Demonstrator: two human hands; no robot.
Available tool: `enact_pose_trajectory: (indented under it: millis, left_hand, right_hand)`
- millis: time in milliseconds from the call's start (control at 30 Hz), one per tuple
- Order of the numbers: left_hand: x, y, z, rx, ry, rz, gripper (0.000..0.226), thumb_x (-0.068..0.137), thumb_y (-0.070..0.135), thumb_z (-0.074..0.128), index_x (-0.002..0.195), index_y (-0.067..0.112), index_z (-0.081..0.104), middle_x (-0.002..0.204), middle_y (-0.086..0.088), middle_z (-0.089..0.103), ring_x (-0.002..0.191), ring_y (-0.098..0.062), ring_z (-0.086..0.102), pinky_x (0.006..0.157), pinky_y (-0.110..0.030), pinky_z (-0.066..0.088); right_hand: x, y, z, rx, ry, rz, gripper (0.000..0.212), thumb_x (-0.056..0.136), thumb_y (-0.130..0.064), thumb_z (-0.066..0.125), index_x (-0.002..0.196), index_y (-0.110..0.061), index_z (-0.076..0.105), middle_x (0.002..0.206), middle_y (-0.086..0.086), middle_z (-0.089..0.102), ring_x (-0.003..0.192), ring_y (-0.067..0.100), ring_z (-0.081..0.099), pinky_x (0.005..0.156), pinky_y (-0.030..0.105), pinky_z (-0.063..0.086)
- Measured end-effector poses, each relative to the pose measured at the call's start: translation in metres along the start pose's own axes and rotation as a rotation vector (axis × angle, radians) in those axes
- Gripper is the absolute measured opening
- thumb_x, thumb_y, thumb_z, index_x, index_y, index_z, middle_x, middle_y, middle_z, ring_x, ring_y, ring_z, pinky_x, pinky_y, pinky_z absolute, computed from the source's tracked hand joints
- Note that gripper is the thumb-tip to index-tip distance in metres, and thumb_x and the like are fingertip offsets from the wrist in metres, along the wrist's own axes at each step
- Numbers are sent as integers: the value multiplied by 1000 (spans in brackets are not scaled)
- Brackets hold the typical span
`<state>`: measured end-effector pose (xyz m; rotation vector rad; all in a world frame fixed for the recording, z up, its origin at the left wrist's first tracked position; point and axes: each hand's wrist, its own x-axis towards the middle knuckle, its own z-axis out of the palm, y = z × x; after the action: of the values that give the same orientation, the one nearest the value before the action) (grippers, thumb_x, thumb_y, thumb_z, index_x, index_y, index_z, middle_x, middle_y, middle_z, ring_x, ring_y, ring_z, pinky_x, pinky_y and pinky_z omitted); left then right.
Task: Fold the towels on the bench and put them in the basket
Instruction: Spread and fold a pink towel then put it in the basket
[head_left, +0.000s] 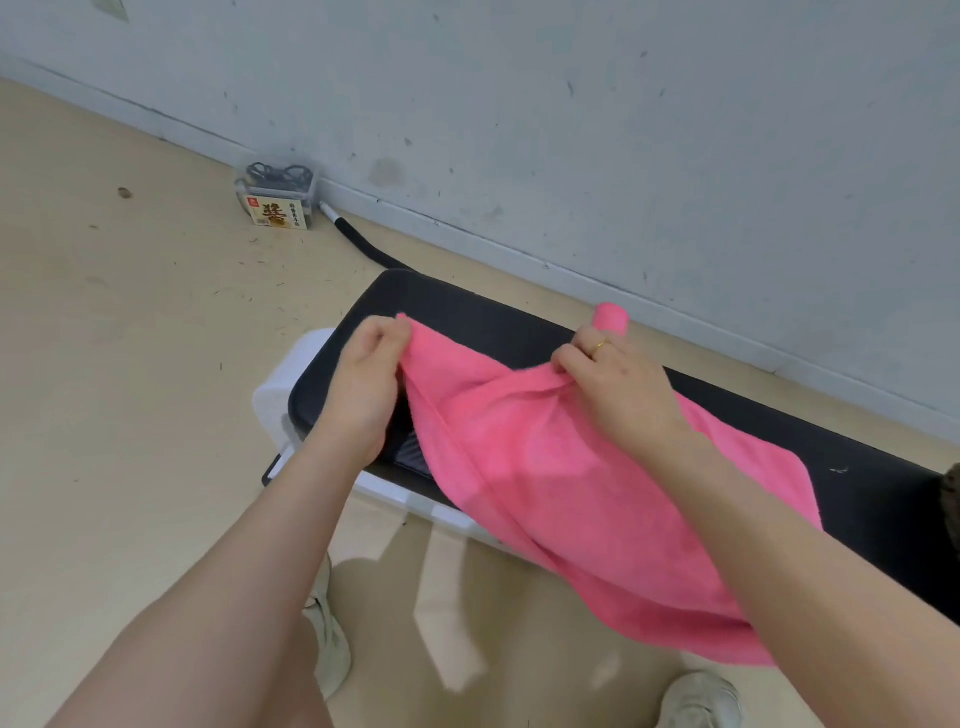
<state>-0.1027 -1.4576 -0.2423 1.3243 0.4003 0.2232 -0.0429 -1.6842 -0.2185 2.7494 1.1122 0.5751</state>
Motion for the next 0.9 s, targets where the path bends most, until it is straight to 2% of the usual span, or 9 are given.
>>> enact_pose_trajectory:
  millis: [133, 267, 333, 467, 567, 633, 700, 833, 900]
  left_hand:
    - [-12, 4, -13, -21, 84, -35, 18, 73, 16, 49, 63, 31, 50, 64, 6, 41, 60, -10, 35, 57, -26, 27]
    - [-19, 7, -24, 124, 62, -95, 42, 80, -9, 33, 79, 26, 56, 61, 3, 50, 51, -9, 39, 46, -21, 29]
    - [-21, 9, -25, 164, 61, -152, 40, 80, -8, 33, 71, 22, 59, 50, 11, 52, 45, -4, 43, 43, -19, 32]
    - [-24, 11, -24, 369, 61, -51, 25, 75, 27, 45, 58, 18, 62, 55, 16, 57, 56, 1, 48, 56, -23, 36]
    - [-21, 8, -29, 680, -21, 44, 23, 76, 45, 66, 70, 23, 66, 68, 19, 60, 69, 4, 52, 67, -21, 37]
    - [-17, 7, -33, 813, -78, 58, 21, 76, 39, 72, 86, 21, 70, 85, 15, 63, 86, -4, 57, 74, -20, 39]
    - [-13, 8, -38, 842, -65, 120, 14, 79, 31, 71, 85, 18, 71, 81, 11, 64, 85, -10, 59, 71, -22, 41]
    - [-13, 17, -50, 788, 108, 234, 8, 82, 16, 65, 74, 12, 64, 68, 10, 57, 67, -7, 50, 60, -16, 37]
    - [-12, 18, -60, 786, 168, 180, 7, 79, 11, 58, 73, 7, 58, 65, 3, 54, 62, -12, 46, 57, -22, 36]
  right_hand:
    - [-6, -3, -5, 240, -560, 49, 16, 86, -20, 43, 93, -15, 56, 88, 7, 64, 82, 30, 59, 65, 36, 44]
    - [11, -7, -18, 259, -406, 273, 22, 97, -27, 36, 89, -15, 53, 91, 8, 62, 88, 27, 53, 65, 33, 37]
    - [22, -8, -11, 277, -336, 335, 24, 93, -25, 45, 116, -19, 52, 106, 6, 57, 102, 27, 52, 75, 36, 45]
    - [36, -13, 5, 314, -620, 231, 59, 88, -11, 50, 142, -32, 35, 138, 3, 36, 127, 23, 41, 92, 29, 34]
    - [46, -14, 9, 307, -651, 286, 59, 84, -6, 49, 138, -29, 38, 124, 8, 45, 116, 26, 46, 81, 29, 33]
    - [54, -13, 8, 232, -677, 271, 39, 79, -3, 47, 110, -26, 53, 99, 5, 48, 102, 28, 48, 74, 32, 39]
    - [63, -13, 2, 198, -592, 266, 19, 78, -3, 47, 84, -20, 53, 91, 5, 48, 90, 29, 51, 62, 29, 34]
    - [85, -28, -8, 405, -135, 411, 16, 84, -9, 50, 100, -10, 53, 123, 10, 42, 79, 26, 49, 64, 30, 32]
    - [93, -43, -5, 390, -85, 343, 16, 83, -7, 49, 99, -11, 49, 132, 8, 37, 79, 30, 53, 61, 33, 37]
